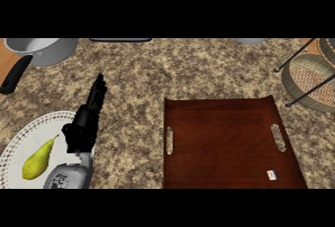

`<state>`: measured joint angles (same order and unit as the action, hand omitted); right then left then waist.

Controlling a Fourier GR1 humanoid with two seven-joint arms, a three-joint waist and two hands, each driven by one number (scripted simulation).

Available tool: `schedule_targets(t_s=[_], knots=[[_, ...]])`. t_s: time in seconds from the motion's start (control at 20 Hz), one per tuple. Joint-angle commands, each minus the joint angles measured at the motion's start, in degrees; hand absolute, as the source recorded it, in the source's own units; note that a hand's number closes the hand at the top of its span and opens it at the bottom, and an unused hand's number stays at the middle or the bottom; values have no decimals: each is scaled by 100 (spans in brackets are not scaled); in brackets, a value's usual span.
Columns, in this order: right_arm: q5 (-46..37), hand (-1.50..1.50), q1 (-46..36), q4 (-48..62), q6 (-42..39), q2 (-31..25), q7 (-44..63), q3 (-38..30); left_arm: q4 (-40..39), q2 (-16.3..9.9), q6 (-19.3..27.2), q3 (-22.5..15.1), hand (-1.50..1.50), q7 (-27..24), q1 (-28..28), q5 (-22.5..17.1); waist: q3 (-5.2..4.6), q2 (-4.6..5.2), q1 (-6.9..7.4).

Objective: Pick the tomato from the tray and place it in the tiered basket

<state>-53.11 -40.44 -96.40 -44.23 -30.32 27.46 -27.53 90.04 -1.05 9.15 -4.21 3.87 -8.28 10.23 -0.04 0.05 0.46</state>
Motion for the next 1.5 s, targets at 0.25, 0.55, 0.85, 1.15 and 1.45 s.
schedule_targets(t_s=[0.25,0.55,0.85,1.15,1.45], knots=[[-534,150,-787,2192,1320,-648,-487,501,-435,-90,-166,167,0,-457,-46,-235,0,28,50],[-862,150,-464,3541,2474,-1123,-1556,570,-57,-4,-11,9,0,-180,22,-55,5,28,49],[-494,150,-690,4326,2831,-887,-1240,3,-141,63,64,-82,0,-145,-76,43,8,20,41],[165,-150,-1016,5226,2948,-1056,-1683,-563,-309,90,126,-73,0,-475,59,64,8,30,45],[801,-150,-1300,5271,3467,-1135,-1600,-1267,-328,101,238,-131,0,-535,148,104,5,16,-5]])
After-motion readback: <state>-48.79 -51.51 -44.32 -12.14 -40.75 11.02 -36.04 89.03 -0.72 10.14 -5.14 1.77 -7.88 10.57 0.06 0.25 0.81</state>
